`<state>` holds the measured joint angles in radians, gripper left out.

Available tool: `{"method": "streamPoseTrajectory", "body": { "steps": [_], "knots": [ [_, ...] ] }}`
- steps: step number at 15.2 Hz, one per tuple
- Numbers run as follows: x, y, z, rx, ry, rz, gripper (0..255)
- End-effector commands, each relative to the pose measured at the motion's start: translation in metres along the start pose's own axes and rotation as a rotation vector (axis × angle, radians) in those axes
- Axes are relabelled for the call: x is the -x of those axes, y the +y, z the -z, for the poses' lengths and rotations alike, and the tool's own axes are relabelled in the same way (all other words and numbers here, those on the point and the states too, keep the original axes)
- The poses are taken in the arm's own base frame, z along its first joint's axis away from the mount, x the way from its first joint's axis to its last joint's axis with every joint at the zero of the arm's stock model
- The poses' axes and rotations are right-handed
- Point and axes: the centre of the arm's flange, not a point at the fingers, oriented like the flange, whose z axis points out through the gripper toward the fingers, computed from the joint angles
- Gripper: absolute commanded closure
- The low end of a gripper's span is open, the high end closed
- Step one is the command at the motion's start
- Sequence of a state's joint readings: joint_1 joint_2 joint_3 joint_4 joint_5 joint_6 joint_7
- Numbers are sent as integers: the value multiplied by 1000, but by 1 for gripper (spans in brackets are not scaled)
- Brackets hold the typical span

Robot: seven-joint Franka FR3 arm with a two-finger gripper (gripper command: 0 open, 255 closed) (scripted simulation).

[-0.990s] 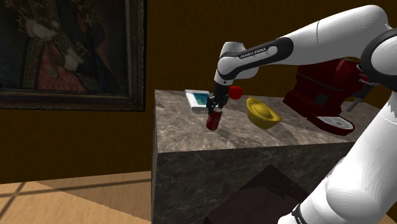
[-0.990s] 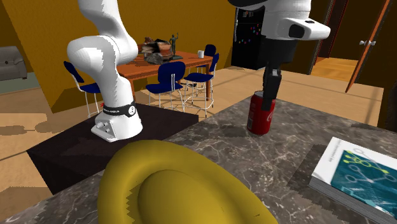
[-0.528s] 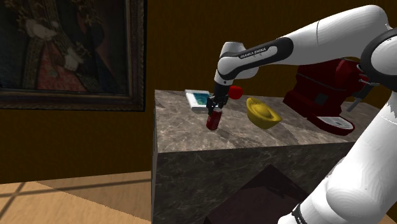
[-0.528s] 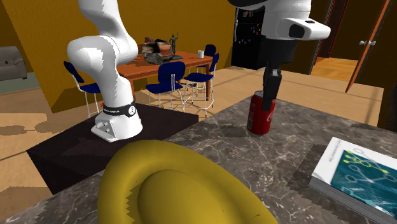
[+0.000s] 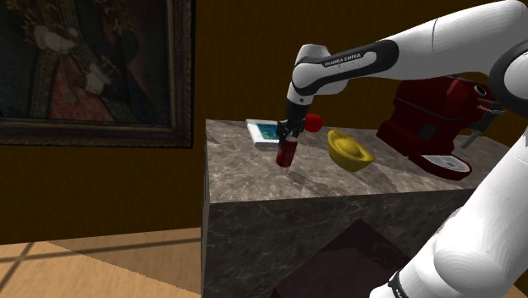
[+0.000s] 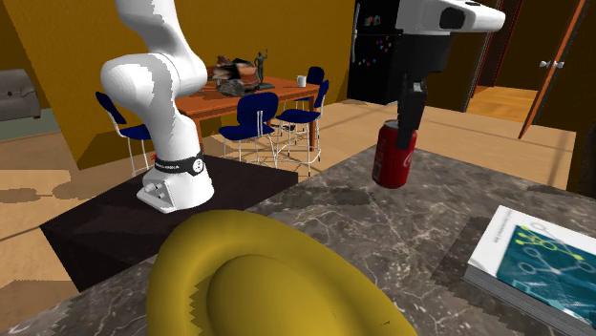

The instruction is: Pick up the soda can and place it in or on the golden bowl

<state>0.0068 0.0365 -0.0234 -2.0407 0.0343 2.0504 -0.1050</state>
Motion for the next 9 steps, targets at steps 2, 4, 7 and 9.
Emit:
{"method": "streamPoseTrajectory", "body": {
  "steps": [2,4,7,9],
  "knots": [
    [0,-1,16,0,0,0,255],
    [1,-1,26,0,0,0,255],
    [1,-2,42,0,0,0,255],
    [1,-2,52,0,0,0,255]
  ]
}}
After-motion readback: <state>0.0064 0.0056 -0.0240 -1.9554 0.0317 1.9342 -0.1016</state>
